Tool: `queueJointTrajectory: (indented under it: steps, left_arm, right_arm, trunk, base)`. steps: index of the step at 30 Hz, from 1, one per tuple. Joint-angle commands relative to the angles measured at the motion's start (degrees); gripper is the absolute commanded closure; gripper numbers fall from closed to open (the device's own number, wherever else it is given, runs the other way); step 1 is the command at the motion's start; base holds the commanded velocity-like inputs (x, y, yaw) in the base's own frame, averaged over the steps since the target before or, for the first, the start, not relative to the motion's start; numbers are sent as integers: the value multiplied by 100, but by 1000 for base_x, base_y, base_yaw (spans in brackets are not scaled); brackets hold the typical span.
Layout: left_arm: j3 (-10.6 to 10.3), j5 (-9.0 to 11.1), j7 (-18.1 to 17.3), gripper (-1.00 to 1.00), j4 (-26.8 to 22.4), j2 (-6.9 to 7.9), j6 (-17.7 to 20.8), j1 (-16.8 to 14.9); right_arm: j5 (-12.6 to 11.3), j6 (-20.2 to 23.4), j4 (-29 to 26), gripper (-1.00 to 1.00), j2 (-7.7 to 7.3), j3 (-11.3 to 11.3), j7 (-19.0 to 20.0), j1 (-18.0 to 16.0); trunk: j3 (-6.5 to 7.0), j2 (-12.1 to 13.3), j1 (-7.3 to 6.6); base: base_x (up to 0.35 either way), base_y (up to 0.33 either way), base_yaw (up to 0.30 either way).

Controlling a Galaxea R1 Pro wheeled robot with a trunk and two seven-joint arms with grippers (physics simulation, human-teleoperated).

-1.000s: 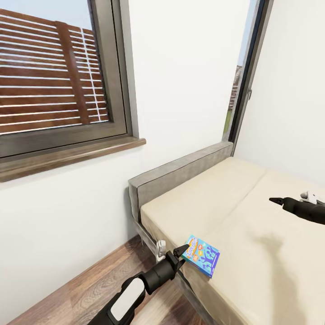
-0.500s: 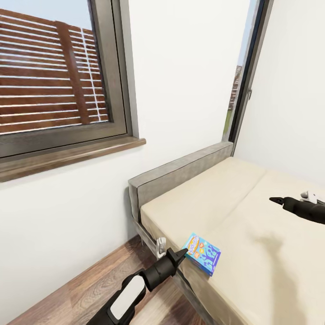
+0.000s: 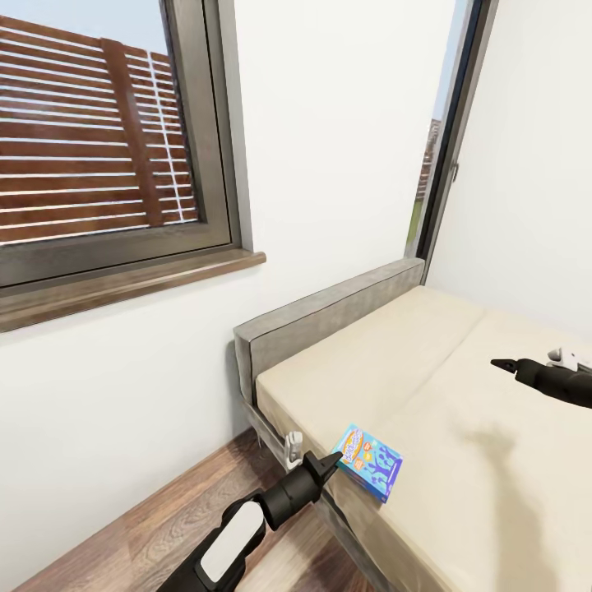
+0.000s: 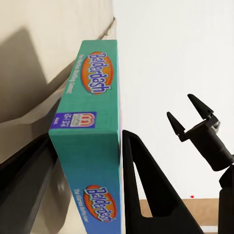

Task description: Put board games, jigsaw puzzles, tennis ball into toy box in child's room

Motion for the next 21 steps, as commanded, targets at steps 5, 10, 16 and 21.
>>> queueJointTrajectory:
  steps: [5,10,16,21]
  left_arm:
    - [-3,61,-11,100,1,0,40,-4]
    - [-3,61,-16,100,0,0,40,-4]
    - [-3,61,-19,100,-1,0,43,-4]
    - [-3,61,-20,100,-3,0,46,-4]
  right_arm:
    - [-11,31,-19,-100,3,-7,7,-4]
    - [-11,31,-25,-100,6,-5,3,-4]
    - [-17,31,-30,-100,7,-1,1,17]
    - [-19,31,-37,-100,8,5,5,60]
  trunk:
    - [-5,-2,-1]
    - [-5,-2,-1]
    - [-5,-2,-1]
    - [-5,-2,-1]
  base:
    - [0,0,0]
    - [0,0,0]
    - [0,0,0]
    - [0,0,0]
